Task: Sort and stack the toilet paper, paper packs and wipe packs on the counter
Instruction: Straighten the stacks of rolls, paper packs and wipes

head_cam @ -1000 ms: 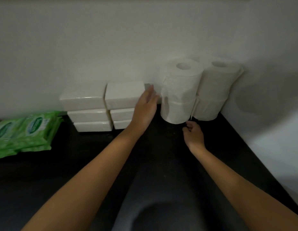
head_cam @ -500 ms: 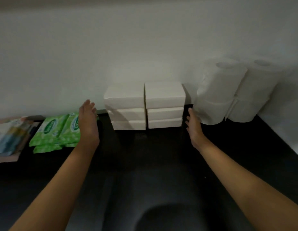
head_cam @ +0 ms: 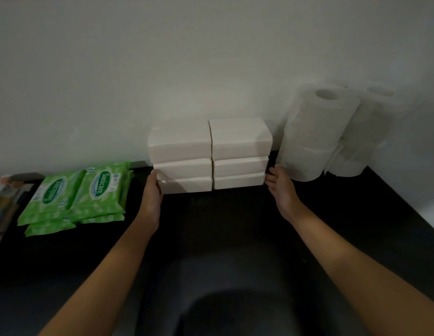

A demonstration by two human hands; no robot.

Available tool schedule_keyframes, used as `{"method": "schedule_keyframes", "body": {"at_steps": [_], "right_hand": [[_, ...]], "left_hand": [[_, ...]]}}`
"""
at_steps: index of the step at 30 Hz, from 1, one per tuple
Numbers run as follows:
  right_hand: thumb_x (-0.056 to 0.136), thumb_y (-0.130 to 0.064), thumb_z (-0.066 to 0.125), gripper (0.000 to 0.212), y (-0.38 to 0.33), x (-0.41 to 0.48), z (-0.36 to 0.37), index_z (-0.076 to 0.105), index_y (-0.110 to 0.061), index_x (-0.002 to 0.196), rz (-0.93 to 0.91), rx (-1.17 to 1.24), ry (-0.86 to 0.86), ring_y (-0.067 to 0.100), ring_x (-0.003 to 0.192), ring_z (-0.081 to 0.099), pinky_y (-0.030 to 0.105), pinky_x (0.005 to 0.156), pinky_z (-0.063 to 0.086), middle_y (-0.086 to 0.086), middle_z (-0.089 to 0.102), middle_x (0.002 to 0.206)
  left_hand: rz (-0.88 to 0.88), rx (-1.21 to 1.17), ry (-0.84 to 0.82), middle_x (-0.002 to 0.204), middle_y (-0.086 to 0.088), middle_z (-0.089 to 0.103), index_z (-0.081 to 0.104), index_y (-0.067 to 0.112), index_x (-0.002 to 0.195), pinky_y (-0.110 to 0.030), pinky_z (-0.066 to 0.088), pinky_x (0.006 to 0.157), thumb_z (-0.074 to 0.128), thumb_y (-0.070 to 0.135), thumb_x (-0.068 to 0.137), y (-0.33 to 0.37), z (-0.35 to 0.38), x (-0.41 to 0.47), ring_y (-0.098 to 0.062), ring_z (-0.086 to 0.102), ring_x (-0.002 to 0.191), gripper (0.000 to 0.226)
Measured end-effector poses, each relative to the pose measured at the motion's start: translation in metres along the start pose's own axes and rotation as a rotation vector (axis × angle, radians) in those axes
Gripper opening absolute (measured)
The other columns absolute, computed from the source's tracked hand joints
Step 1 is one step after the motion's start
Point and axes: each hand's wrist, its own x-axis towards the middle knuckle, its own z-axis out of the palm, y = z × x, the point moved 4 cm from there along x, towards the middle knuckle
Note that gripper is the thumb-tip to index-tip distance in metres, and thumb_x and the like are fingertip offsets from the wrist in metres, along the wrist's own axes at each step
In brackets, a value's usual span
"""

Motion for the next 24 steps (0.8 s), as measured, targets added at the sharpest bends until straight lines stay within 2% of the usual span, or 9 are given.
{"method": "schedule_keyframes", "body": {"at_steps": [4,8,11,14,17,20,24], "right_hand": [[0.100,-0.034,0.029,0.053,0.000,0.001,-0.002,0.030,-0.006,0.145,0.012,-0.023,-0.013,0.024,0.132,0.043,0.026,0.104,0.029,0.015,0.045,0.143],[0.100,-0.032,0.031,0.051,-0.002,0.002,-0.003,0.030,-0.006,0.145,0.018,-0.043,-0.038,0.025,0.132,0.043,0.029,0.109,0.029,0.015,0.045,0.143],[0.100,-0.027,0.031,0.048,-0.002,0.003,-0.004,0.033,-0.007,0.143,0.006,-0.089,-0.021,0.025,0.130,0.045,0.030,0.109,0.030,0.014,0.047,0.141],[0.099,-0.018,0.035,0.041,0.001,0.006,-0.011,0.044,-0.005,0.136,-0.025,-0.180,0.043,0.026,0.126,0.048,0.033,0.107,0.035,0.015,0.050,0.137],[0.097,-0.016,0.038,0.038,0.008,0.007,-0.024,0.050,-0.007,0.132,-0.077,-0.263,0.134,0.024,0.125,0.050,0.036,0.110,0.037,0.013,0.052,0.136],[0.098,-0.017,0.040,0.038,0.012,0.003,-0.031,0.050,-0.007,0.133,-0.094,-0.282,0.127,0.022,0.126,0.049,0.036,0.112,0.036,0.012,0.053,0.135],[0.098,-0.016,0.042,0.038,0.011,0.002,-0.033,0.049,-0.007,0.134,-0.093,-0.290,0.107,0.021,0.127,0.049,0.037,0.113,0.035,0.012,0.052,0.136]], "left_hand": [[-0.018,0.011,-0.008,0.111,0.005,0.062,0.049,0.017,0.133,-0.014,0.043,0.069,0.030,0.033,0.100,-0.004,0.000,-0.001,0.000,0.056,0.083,0.042],[-0.018,0.029,-0.010,0.129,0.000,0.057,0.046,0.014,0.136,-0.019,0.041,0.089,0.031,0.030,0.099,-0.004,-0.002,0.001,-0.010,0.056,0.110,0.043],[0.001,0.079,-0.022,0.127,-0.004,0.059,0.049,0.015,0.133,-0.023,0.040,0.094,0.030,0.032,0.099,-0.004,-0.006,0.006,-0.011,0.058,0.105,0.043],[-0.044,0.104,-0.023,0.136,-0.005,0.054,0.049,0.014,0.133,-0.031,0.033,0.105,0.021,0.039,0.100,-0.006,-0.014,0.016,-0.019,0.049,0.125,0.051],[-0.086,0.082,-0.010,0.136,-0.007,0.053,0.049,0.011,0.133,-0.035,0.030,0.109,0.019,0.041,0.099,-0.005,-0.019,0.026,-0.022,0.046,0.129,0.054],[-0.081,0.061,-0.014,0.123,0.000,0.058,0.055,0.018,0.124,-0.035,0.035,0.106,0.023,0.040,0.099,-0.002,-0.017,0.031,-0.020,0.050,0.122,0.046],[-0.056,0.041,-0.025,0.100,0.009,0.064,0.060,0.027,0.100,-0.027,0.045,0.083,0.031,0.036,0.097,-0.001,-0.009,0.031,-0.015,0.057,0.104,0.031]]}}
